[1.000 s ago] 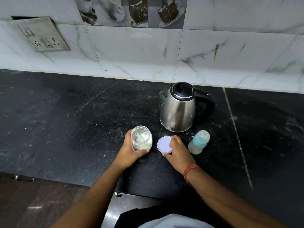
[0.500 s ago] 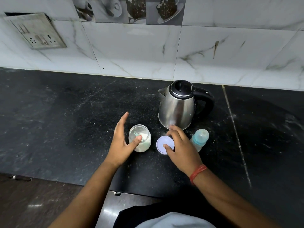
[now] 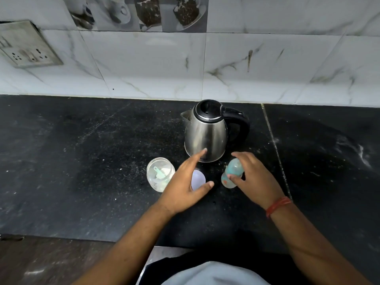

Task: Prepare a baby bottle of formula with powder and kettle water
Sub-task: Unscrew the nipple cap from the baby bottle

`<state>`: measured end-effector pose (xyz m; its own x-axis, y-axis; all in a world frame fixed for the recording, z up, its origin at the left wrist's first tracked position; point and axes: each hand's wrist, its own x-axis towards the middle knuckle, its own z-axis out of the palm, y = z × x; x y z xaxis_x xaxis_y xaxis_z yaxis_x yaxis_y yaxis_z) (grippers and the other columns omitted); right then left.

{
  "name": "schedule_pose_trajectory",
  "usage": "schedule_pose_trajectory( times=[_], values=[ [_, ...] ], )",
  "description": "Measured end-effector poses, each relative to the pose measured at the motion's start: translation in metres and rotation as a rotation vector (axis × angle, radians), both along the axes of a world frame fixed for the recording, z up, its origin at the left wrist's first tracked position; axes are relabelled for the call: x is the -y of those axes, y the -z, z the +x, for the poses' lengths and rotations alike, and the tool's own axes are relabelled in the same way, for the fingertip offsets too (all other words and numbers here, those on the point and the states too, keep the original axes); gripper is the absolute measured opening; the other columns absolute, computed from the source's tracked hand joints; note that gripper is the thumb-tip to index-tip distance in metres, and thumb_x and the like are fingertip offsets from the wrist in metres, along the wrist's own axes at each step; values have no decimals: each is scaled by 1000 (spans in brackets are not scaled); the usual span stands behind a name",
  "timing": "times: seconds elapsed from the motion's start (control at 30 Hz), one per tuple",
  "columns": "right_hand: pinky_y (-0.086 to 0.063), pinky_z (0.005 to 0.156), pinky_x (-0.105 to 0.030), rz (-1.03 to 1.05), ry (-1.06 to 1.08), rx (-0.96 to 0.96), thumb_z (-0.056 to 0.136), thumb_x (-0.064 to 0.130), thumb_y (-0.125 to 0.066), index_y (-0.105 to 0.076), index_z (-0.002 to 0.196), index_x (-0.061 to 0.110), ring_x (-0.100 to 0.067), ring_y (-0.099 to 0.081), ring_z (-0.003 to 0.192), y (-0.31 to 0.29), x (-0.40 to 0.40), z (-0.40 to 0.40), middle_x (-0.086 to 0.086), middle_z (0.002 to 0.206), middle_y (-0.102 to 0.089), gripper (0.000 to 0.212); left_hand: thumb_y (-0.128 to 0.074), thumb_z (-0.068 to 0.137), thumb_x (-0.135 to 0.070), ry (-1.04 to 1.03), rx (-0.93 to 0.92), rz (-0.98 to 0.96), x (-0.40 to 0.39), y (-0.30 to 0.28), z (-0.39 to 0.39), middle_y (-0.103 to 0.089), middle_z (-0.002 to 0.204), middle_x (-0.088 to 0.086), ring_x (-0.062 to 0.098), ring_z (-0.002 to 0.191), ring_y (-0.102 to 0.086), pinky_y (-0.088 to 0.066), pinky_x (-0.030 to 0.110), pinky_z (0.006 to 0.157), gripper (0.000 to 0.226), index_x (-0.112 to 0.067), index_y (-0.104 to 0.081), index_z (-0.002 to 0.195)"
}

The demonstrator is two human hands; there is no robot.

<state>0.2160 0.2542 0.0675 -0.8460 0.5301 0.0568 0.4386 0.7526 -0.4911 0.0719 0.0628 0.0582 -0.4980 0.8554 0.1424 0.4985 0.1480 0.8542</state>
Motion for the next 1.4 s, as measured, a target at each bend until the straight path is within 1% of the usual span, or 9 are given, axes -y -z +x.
schedule_pose_trajectory(
  times=[0.37,0.53,0.6,0.7,0.87,1.0,1.13,1.23,1.4],
  values=[
    [-52,91,-36,-68,24,-30,85,30,-76,-54,132,26,-18,-60,109,-3,3,2,2,127,-58,52,-76,90,-32,72,94,-137,-30,29,21,-44,159,-8,-1,147,-37,-32,34,123,81,-19,-33,158],
    [-50,77,-16,-398,62,-187,81,30,-80,-61,115,30,-2,-64,89,-24,11,5,11,101,-66,39,-76,87,-44,80,86,-98,-39,26,30,-56,145,-8,6,133,-54,-43,27,112,78,-21,-40,152],
    [-48,73,-12,-439,60,-183,83,31,-78,-61,112,29,-1,-64,86,-27,14,4,12,98,-68,33,-75,87,-43,59,37,-94,-39,24,31,-63,133,-11,5,120,-61,-47,23,101,67,-23,-47,145],
    [-58,65,-27,-490,109,-114,89,41,-73,-63,101,25,-6,-68,71,-29,14,1,5,84,-70,23,-76,85,-37,18,-139,-108,-38,21,32,-68,115,-12,1,98,-61,-43,15,83,54,-21,-56,132],
    [-44,40,-22,-558,180,-42,93,45,-66,-60,93,17,-3,-54,39,-30,16,-4,2,60,-61,29,-73,83,-47,-30,-332,-166,-39,21,29,-67,113,-14,3,96,-60,-45,23,82,55,-25,-56,130],
    [-40,40,-18,-521,170,-75,94,39,-68,-60,89,14,0,-51,37,-27,16,-6,4,59,-58,26,-80,81,-37,16,-150,-144,-38,21,28,-66,99,-15,-3,84,-56,-40,11,77,49,-23,-59,123],
    [-44,52,-21,-435,84,-95,92,38,-68,-59,88,21,-2,-53,49,-23,15,-5,6,66,-61,19,-82,79,-35,110,176,-164,-34,22,22,-72,102,-1,9,88,-67,-57,35,82,54,-29,-59,127],
    [-45,52,-20,-592,117,-264,93,26,-69,-60,95,22,-2,-54,54,-30,11,-2,4,77,-65,10,-83,77,-38,91,340,-127,-29,20,20,-70,103,13,16,82,-65,-58,49,80,52,-33,-60,124],
    [-42,61,-16,-372,278,-240,88,32,-76,-53,106,22,-7,-58,78,-27,-16,8,6,95,-59,31,-82,80,-41,-26,393,-58,-21,30,15,-69,114,8,23,103,-69,-56,38,93,49,-46,-59,122]
  ],
)
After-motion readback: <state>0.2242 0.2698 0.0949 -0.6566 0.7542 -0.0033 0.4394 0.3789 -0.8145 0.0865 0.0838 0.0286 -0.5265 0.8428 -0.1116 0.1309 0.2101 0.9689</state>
